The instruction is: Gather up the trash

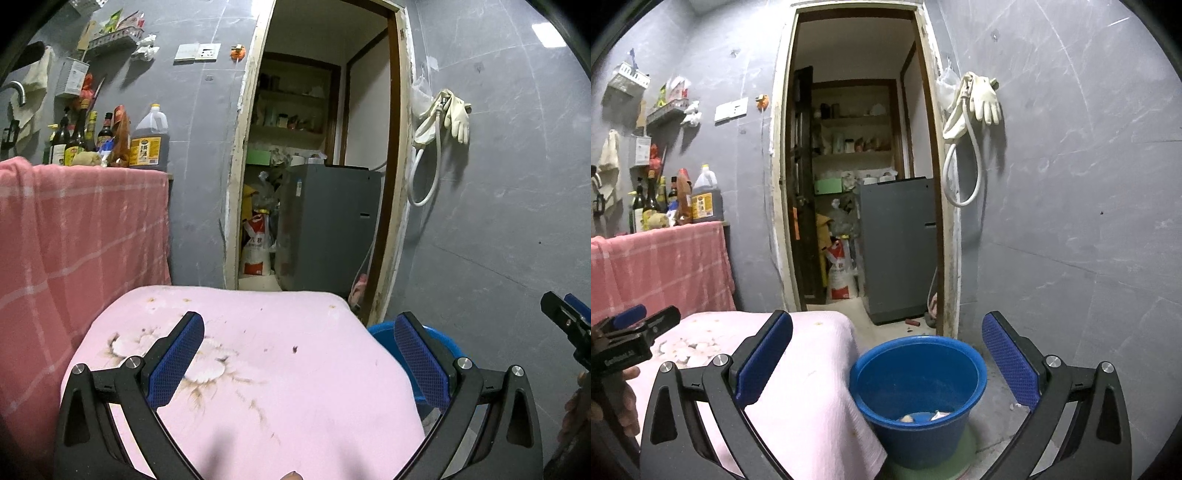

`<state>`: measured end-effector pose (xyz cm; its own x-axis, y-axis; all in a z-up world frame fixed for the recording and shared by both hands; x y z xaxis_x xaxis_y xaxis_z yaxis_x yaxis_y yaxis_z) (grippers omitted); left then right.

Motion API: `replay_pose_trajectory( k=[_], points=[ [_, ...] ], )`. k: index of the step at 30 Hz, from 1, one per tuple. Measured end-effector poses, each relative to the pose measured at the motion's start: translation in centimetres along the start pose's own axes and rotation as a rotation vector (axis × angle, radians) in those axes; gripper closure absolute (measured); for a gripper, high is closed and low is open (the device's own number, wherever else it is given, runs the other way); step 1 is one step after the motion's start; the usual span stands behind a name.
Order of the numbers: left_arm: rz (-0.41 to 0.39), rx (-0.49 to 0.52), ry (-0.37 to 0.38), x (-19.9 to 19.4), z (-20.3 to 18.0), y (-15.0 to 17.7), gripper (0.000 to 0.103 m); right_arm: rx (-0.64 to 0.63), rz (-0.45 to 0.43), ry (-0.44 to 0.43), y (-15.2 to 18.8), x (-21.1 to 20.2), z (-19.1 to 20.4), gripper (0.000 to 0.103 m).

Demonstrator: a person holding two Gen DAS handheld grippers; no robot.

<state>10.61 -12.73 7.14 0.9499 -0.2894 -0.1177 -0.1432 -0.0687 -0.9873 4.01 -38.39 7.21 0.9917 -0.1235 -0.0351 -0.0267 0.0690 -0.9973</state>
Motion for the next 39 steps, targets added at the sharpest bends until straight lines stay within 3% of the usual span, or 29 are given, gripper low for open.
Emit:
replay_pose_trajectory(
  k=[12, 22, 39],
  points=[
    [0.019, 0.023, -0.004, -4.5, 0.8, 3.1, 0.002, -0.009, -0.02, 0.0, 2.2, -4.3, 1.9, 0.0],
    [0.021, 0.034, -0.028, -7.7, 1.1, 5.8, 0.002, -0.025, -0.03, -0.048, 4.1, -6.6, 2.9, 0.0],
    [0.031, 0.04, -0.067, -8.5, 2.1, 9.1, 0.002, -0.045, 0.023, -0.035, 8.7, -7.1, 4.0, 0.0]
  ],
)
Point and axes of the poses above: each gripper's, at about its wrist camera, not at the fingertips, and x roughly the way its jaws point, z to its left, y to its underside, the point moved 1 cm from there along x, roughly the way its jaws point, and after that the axes turned 9 degrees about -z, right-handed, at the moved point
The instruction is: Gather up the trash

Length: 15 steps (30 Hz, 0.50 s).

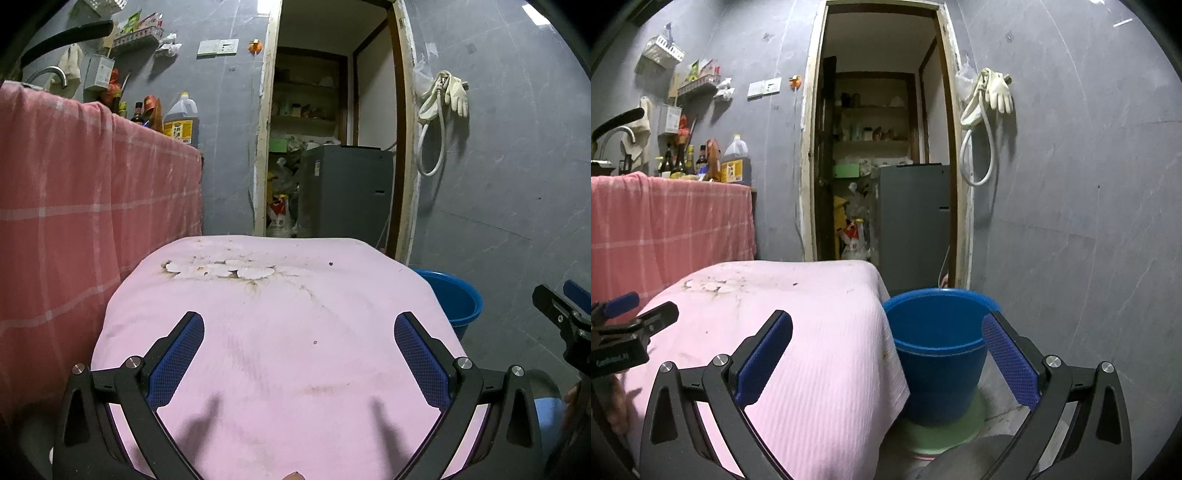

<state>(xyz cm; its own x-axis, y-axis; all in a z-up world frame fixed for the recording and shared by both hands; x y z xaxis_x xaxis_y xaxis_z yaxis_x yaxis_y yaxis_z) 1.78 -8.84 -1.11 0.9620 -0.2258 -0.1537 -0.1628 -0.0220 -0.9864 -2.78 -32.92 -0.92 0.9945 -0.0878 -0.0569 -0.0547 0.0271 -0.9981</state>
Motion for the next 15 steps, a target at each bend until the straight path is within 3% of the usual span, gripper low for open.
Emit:
replay_pose_trajectory(
  k=[15],
  points=[
    [0.026, 0.001, 0.003, 0.49, 0.03, 1.03, 0.002, 0.014, 0.008, 0.018, 0.98, 0.02, -0.53, 0.0]
  ],
)
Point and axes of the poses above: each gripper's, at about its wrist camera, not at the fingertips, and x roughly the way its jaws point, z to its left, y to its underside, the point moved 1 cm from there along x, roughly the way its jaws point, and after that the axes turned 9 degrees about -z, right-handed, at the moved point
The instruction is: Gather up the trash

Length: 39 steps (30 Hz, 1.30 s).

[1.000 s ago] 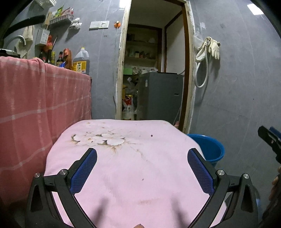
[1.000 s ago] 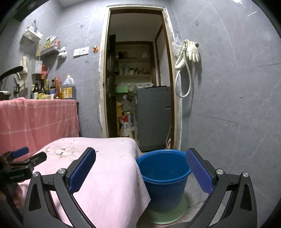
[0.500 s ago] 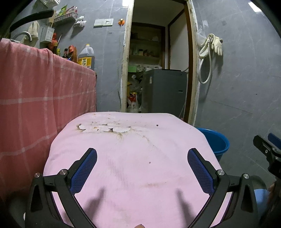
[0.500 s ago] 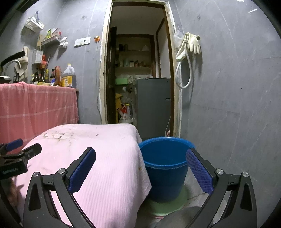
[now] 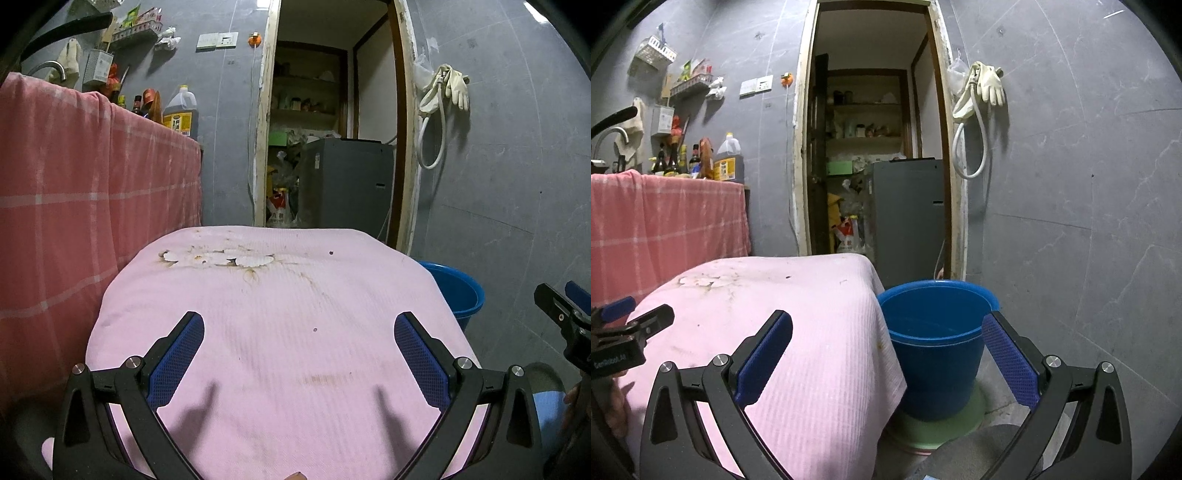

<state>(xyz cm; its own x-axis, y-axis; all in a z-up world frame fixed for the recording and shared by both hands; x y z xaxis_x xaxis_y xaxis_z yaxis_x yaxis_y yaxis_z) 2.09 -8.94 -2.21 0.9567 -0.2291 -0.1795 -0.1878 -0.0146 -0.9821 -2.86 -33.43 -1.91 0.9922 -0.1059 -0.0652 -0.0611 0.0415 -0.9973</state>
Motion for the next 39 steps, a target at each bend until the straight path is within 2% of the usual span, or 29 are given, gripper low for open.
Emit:
replay_pose_trajectory(
  k=[39],
  points=[
    [0.01, -0.015, -0.001, 0.0, 0.49, 0.13, 0.002, -0.011, 0.008, -0.006, 0.22, 0.21, 0.16, 0.0]
  ],
)
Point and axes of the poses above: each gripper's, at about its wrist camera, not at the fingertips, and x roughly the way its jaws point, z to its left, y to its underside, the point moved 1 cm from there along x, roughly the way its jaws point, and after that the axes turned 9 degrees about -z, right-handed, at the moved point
